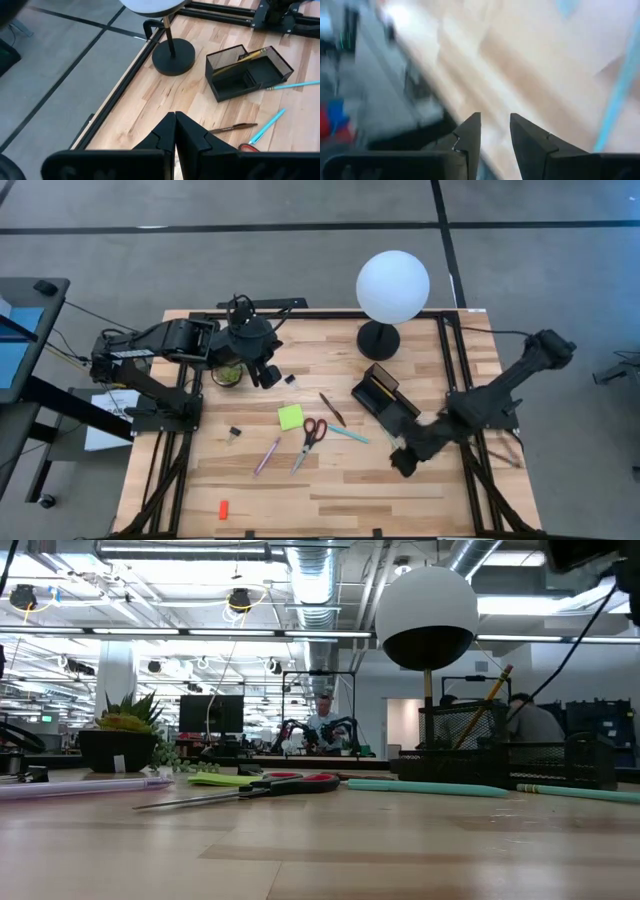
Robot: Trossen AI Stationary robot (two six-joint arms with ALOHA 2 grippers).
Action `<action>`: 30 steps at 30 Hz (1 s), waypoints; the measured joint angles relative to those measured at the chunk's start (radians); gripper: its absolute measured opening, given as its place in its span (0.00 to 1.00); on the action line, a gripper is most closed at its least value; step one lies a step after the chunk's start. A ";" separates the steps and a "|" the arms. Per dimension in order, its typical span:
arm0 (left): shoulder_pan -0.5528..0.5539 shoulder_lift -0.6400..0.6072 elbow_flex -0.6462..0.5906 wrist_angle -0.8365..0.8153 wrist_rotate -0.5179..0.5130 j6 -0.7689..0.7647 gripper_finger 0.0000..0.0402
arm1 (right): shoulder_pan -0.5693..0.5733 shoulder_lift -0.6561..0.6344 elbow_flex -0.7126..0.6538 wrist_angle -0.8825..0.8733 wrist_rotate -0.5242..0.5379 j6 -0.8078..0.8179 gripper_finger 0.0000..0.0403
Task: Pick and place office supplies into organizer
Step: Put the blue pencil into the black desk organizer
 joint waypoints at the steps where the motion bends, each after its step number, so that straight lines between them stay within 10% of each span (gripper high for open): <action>1: 0.000 0.000 0.000 0.002 0.000 0.000 0.00 | 0.038 -0.026 0.000 -0.022 0.109 0.026 0.24; 5: 0.000 -0.001 0.000 0.003 -0.013 -0.012 0.00 | 0.220 -0.048 0.000 0.005 0.520 0.009 0.24; 9: 0.000 -0.009 0.000 0.003 -0.026 -0.016 0.00 | 0.350 0.042 0.001 -0.008 0.692 0.022 0.24; 23: 0.004 -0.012 0.000 0.035 -0.056 -0.016 0.00 | 0.382 0.425 0.000 -0.328 0.569 0.476 0.24; 30: 0.004 -0.012 0.000 0.055 -0.049 -0.026 0.00 | 0.353 0.532 0.000 -0.191 0.553 0.458 0.24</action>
